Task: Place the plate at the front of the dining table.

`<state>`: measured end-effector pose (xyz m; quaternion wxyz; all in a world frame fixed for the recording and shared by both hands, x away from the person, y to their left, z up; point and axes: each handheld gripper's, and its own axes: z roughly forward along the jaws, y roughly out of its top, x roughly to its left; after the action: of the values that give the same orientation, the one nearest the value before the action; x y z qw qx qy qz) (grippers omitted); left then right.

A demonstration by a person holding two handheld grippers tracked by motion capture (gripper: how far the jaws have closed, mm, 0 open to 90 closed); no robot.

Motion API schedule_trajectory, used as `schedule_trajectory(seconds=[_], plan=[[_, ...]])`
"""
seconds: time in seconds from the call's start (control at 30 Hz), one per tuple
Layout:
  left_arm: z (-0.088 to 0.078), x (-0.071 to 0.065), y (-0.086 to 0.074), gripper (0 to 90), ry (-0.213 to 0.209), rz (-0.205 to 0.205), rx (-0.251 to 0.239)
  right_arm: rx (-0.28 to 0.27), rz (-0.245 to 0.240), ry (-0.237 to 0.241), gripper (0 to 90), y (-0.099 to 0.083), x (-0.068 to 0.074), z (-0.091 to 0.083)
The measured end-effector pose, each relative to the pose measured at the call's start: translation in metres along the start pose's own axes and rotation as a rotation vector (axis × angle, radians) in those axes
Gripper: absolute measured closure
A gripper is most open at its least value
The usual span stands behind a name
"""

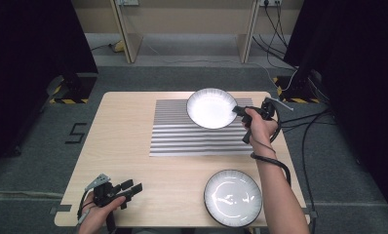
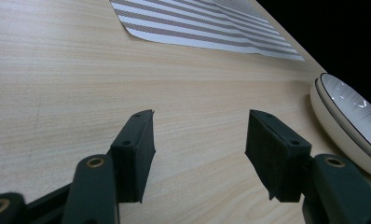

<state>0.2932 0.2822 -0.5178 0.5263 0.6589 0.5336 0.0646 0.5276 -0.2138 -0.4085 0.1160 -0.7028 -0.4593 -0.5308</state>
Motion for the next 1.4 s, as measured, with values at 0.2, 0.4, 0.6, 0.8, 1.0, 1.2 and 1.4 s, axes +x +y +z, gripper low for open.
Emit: schedule_trajectory(seconds=[0.2, 0.4, 0.6, 0.8, 1.0, 1.2, 1.4], plan=[[0.0, 0.001, 0.0, 41.7, 0.001, -0.001, -0.001, 0.0, 0.0, -0.002, 80.6, 0.0, -0.001, 0.004], [0.0, 0.001, 0.0, 41.6, 0.002, -0.002, -0.001, -0.003, 0.01, -0.008, 80.6, 0.0, -0.003, 0.008], [0.0, 0.001, 0.0, 41.7, 0.002, -0.002, 0.001, -0.007, 0.013, -0.022, 80.5, 0.0, -0.005, 0.013], [0.0, 0.002, 0.0, 41.7, 0.001, -0.001, 0.001, -0.004, 0.016, -0.036, 80.5, -0.001, -0.008, 0.019], [-0.001, 0.001, -0.001, 41.6, -0.001, -0.001, 0.003, -0.006, 0.022, -0.052, 80.5, -0.001, -0.011, 0.027], [0.0, 0.0, -0.003, 41.6, -0.004, 0.0, 0.008, -0.002, 0.023, -0.078, 80.4, -0.003, -0.015, 0.037], [0.0, 0.0, -0.004, 41.6, -0.004, -0.002, 0.011, -0.003, 0.024, -0.099, 80.3, -0.004, -0.019, 0.043]])
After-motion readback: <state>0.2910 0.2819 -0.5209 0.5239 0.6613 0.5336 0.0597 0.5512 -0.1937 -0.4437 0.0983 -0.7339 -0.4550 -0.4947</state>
